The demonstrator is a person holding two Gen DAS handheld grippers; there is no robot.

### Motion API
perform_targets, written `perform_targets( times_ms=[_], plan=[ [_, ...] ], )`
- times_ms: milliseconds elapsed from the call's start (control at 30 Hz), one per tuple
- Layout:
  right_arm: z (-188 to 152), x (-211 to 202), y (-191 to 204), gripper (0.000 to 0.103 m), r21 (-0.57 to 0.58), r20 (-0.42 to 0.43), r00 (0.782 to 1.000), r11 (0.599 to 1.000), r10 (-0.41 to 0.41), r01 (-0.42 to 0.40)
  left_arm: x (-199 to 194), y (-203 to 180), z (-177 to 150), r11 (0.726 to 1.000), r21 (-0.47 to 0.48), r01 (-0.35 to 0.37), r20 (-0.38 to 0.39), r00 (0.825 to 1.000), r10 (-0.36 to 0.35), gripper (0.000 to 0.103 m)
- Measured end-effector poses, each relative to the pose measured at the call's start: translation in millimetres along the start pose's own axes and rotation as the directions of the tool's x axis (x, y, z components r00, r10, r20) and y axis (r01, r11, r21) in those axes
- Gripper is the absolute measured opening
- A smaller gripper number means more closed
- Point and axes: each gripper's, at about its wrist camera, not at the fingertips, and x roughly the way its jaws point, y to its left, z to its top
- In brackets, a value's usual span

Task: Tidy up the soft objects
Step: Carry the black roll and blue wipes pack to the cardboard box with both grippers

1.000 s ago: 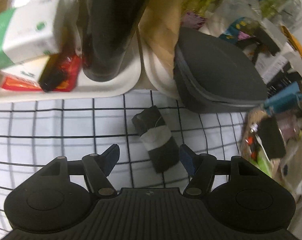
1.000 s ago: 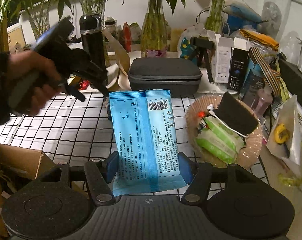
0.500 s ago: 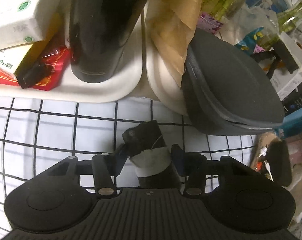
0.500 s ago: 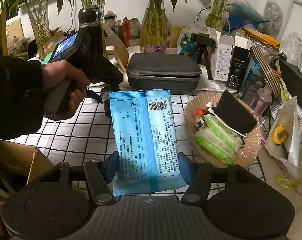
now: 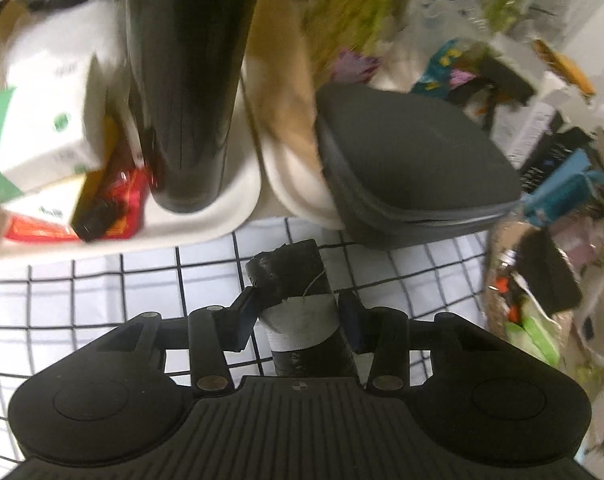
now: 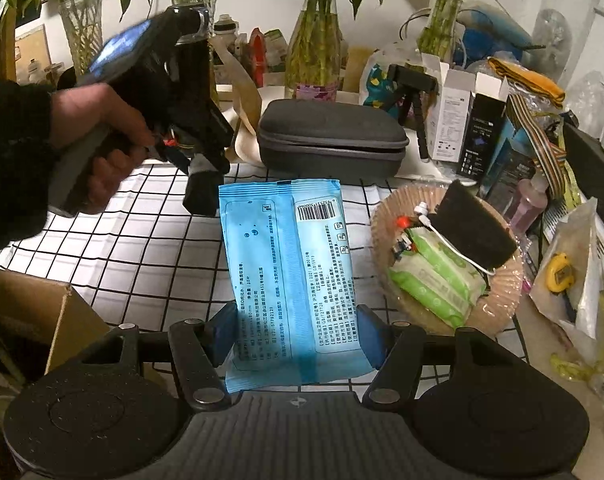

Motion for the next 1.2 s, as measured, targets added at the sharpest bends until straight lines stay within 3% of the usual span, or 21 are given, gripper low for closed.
perform_targets(
  times_ms=[200, 667, 1200],
  plan=[
    [2, 2, 2, 0.065, 0.005, -0.001, 1.000, 1.000, 0.000, 0.000, -47, -6, -5, 0.997, 0.082, 0.009, 0.062, 0.998, -0.014, 0.043],
    [3, -8, 2, 0.065, 0.033, 0.042, 0.999, 0.999, 0.029, -0.030, -156, 31, -24, 0.993, 0.115, 0.017, 0.163, 0.986, -0.035, 0.043],
    [1, -86, 21, 0.065, -0.006, 0.159, 0.977, 0.990, 0.138, -0.139, -257, 66, -86, 0.989, 0.136, 0.059, 0.200, 0.976, -0.086, 0.043]
  ],
)
